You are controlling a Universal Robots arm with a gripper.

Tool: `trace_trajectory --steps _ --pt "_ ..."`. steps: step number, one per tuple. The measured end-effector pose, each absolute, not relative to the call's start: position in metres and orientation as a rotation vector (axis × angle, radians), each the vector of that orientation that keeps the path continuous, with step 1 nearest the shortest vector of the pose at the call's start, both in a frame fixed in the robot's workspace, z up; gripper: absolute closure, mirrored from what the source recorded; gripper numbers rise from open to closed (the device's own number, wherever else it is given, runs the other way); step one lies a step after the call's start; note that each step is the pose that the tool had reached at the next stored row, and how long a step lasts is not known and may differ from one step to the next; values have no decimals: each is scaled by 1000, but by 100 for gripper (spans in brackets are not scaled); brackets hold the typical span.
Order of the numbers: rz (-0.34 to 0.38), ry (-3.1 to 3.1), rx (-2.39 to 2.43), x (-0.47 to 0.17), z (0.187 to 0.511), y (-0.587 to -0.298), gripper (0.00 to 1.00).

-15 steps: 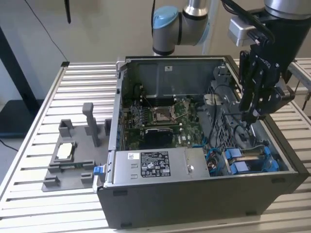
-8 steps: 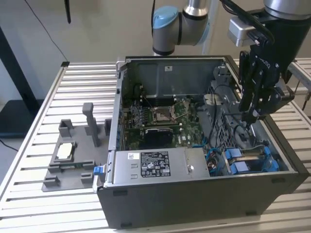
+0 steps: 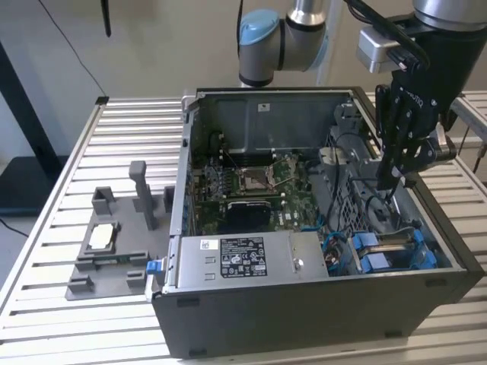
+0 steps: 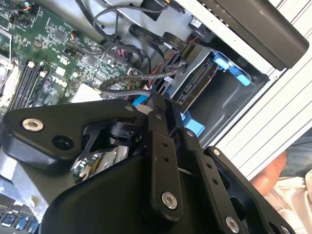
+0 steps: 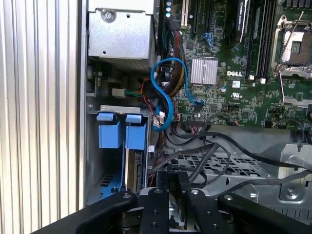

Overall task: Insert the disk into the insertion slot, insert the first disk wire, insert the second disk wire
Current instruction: 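Insert the first disk wire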

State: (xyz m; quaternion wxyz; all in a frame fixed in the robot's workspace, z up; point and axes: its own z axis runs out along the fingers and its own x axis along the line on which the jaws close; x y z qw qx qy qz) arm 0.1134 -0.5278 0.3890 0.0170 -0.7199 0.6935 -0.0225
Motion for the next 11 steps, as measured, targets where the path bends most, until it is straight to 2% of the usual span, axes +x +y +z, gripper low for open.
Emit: trace_trajectory --steps 11 --pt "-70 2156 -2238 114 389 -528 81"
